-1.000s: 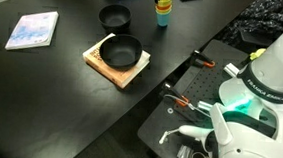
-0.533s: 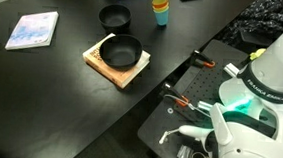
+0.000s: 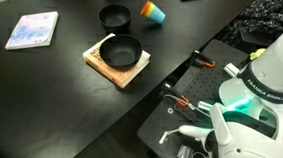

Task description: Put one black bowl on top of the white and orange book and put the yellow cup in the bowl on top of the book then stack the bowls back together.

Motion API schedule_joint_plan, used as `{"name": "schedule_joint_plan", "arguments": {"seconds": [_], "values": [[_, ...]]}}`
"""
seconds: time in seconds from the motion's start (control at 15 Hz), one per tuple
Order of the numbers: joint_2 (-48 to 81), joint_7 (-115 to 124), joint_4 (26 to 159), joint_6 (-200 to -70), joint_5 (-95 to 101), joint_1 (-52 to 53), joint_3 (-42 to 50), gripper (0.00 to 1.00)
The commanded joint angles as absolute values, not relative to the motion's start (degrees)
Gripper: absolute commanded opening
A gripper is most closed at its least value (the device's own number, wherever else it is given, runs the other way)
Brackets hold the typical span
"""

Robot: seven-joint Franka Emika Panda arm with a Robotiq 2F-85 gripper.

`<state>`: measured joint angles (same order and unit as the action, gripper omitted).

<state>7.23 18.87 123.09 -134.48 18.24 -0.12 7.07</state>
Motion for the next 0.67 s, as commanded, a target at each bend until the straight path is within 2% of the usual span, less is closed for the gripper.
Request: {"name": "schedule_joint_plan", "arguments": {"seconds": [0.0, 0.6], "values": [[2.56, 13.12, 125.73, -130.94, 13.69, -0.26, 4.41, 0.02], [-9.27, 0.77, 137.44, -124.36, 3.87, 2.11, -1.2, 0.02]]}}
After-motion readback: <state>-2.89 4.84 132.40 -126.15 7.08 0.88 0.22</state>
